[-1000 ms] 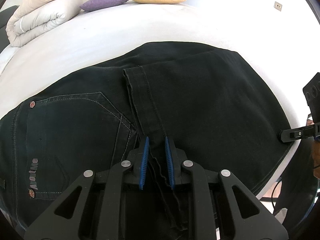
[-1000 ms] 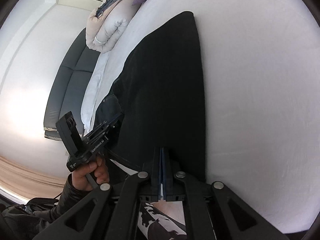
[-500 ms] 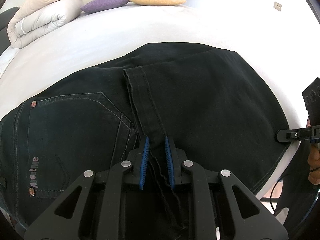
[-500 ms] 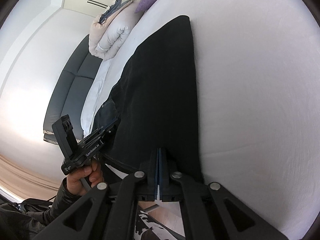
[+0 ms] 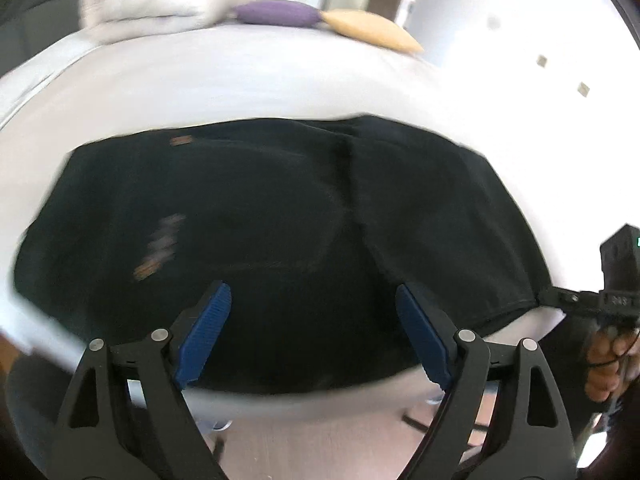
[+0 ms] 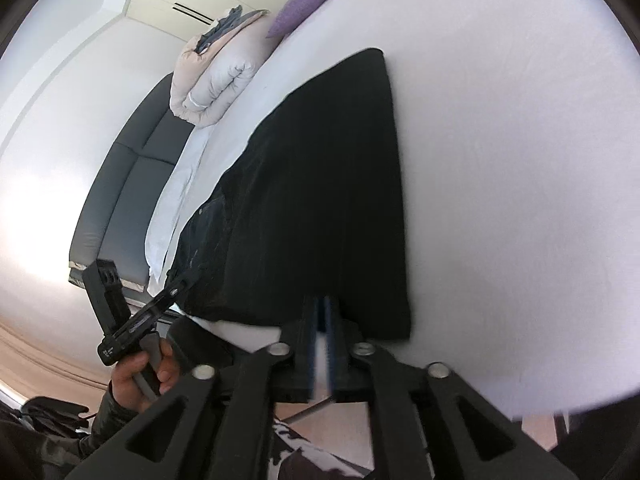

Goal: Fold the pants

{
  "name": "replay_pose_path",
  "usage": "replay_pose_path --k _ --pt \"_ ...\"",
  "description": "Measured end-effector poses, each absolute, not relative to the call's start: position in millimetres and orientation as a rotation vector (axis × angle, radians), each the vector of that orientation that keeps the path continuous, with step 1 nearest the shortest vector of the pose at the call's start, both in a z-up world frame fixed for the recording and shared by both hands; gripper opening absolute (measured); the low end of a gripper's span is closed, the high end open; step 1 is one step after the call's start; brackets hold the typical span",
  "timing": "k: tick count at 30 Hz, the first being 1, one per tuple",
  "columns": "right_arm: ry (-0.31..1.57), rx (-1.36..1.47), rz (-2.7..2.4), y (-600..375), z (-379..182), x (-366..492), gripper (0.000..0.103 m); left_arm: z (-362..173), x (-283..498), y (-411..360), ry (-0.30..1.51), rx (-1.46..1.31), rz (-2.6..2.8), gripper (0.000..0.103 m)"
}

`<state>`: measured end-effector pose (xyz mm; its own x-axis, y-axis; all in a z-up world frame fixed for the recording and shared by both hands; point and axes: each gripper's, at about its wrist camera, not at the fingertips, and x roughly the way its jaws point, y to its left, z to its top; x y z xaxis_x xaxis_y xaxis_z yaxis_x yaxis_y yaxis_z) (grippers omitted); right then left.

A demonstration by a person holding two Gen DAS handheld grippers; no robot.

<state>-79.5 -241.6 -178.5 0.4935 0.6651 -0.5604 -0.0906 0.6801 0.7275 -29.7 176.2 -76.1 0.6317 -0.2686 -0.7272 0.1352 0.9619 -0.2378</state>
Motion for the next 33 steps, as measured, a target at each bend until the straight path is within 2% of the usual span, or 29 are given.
replay_pose_path --k 1,2,12,18,32,33 --pt "0.937 0.695 0.519 -239.2 -173.0 -84.6 0.04 -73.5 -35.8 186.4 0.852 -0.2 -0.225 0.084" --pt "0.922 0.686 0.532 -236.1 -167.3 -87.6 0.044 -70.1 -46.5 205.0 0.833 -0.268 -0.201 0.084" --pt "0.89 0.685 0.702 -182.7 -132.4 -43.5 0.045 -114.0 -75.5 323.3 0.771 -0.89 -0.1 0.085" --pt "0.94 0.669 0.743 -152.4 -138.8 -10.7 0.044 -142.7 -62.7 343.0 0.764 -1.075 -0.136 0.084" --pt "0.982 0.713 0.798 -120.6 -143.8 33.7 0.039 -157.9 -53.5 381.1 0.651 -1.278 -0.187 0.087" --pt "0.984 0.711 0.799 -118.5 -143.3 36.0 0.039 -158.8 -51.6 384.5 0.644 -1.286 -0.19 0.084"
